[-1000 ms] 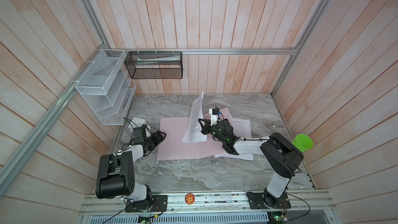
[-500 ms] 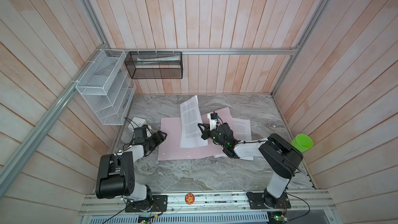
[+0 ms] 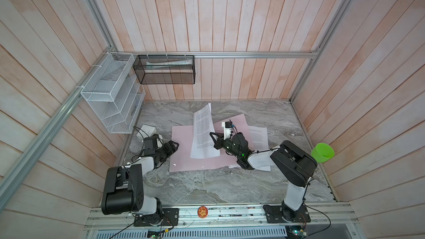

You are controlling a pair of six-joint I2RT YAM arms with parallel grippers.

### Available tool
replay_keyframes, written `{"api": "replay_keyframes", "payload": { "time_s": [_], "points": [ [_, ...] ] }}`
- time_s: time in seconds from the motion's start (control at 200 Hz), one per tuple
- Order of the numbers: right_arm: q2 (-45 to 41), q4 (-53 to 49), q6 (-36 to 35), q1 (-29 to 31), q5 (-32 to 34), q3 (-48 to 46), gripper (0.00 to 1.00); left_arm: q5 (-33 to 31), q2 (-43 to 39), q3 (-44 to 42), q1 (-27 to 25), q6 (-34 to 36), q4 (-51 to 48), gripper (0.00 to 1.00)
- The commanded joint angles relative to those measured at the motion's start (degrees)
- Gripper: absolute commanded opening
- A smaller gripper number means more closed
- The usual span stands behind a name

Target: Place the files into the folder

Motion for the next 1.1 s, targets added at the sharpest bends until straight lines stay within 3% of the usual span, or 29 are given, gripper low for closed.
{"api": "replay_keyframes", "payload": {
  "time_s": [0.0,1.095],
  "points": [
    [1.8,3.6,2.1,0.4,-1.8,-0.7,0.0,-0.6,-0.4,-1.2,-0.2,-0.4,-0.3,0.83],
    [9.2,11.4,16.5,0.5,-6.4,-1.7,0.0,-2.8,-1.9,-3.6,-0.8,-1.9,0.4,0.83]
  ]
}}
